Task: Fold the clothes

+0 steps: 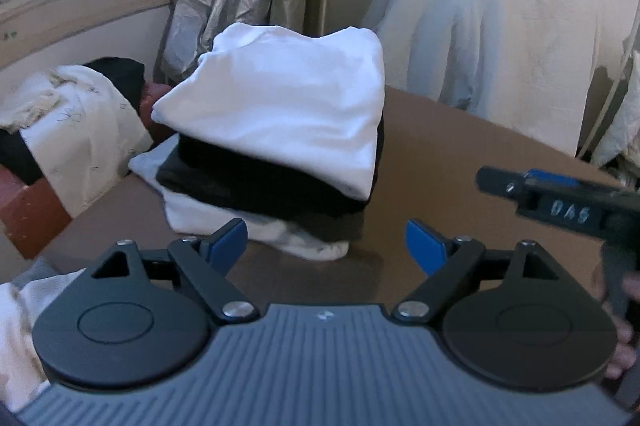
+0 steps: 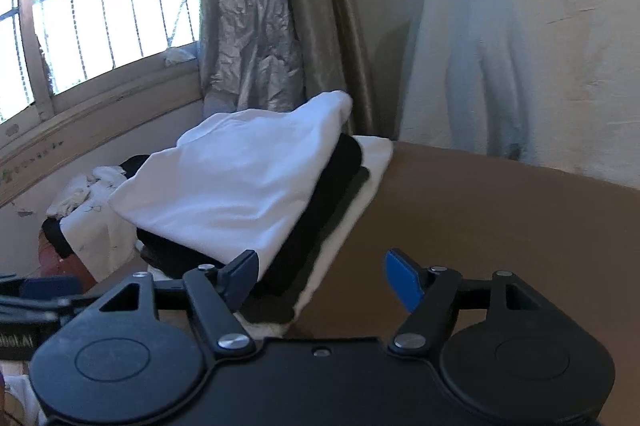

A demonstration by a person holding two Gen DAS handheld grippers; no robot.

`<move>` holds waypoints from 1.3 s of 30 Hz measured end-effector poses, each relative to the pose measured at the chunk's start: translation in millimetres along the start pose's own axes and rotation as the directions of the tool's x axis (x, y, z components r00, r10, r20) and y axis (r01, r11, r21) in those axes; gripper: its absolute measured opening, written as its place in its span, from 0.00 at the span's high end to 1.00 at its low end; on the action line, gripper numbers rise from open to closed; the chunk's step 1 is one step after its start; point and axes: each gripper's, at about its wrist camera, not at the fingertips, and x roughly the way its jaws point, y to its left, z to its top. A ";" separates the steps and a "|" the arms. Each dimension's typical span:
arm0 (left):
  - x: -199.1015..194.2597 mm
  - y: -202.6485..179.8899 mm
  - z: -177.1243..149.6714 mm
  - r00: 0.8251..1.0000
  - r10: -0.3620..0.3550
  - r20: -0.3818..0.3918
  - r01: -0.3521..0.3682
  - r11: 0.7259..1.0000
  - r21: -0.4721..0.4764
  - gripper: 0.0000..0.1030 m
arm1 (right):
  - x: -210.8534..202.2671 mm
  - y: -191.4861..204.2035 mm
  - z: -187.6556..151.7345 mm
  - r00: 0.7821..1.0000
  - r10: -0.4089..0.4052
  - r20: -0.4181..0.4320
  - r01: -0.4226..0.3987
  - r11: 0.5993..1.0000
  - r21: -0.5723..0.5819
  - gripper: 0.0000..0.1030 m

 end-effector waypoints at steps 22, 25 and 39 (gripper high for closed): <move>-41.9 -20.7 -28.4 0.985 0.163 -0.061 -0.152 0.977 0.150 0.00 | -64.6 33.6 -27.3 0.986 -0.126 -0.112 0.111 0.986 -0.127 0.13; -39.4 -20.1 -29.0 0.984 0.162 -0.078 -0.149 0.977 0.152 0.00 | -62.4 35.1 -29.3 0.982 -0.139 -0.124 0.122 0.983 -0.139 0.12; -36.0 -22.0 -29.3 0.983 0.163 -0.084 -0.148 0.975 0.164 0.00 | -70.7 16.9 -32.6 0.983 -0.168 -0.078 0.164 0.985 -0.051 0.11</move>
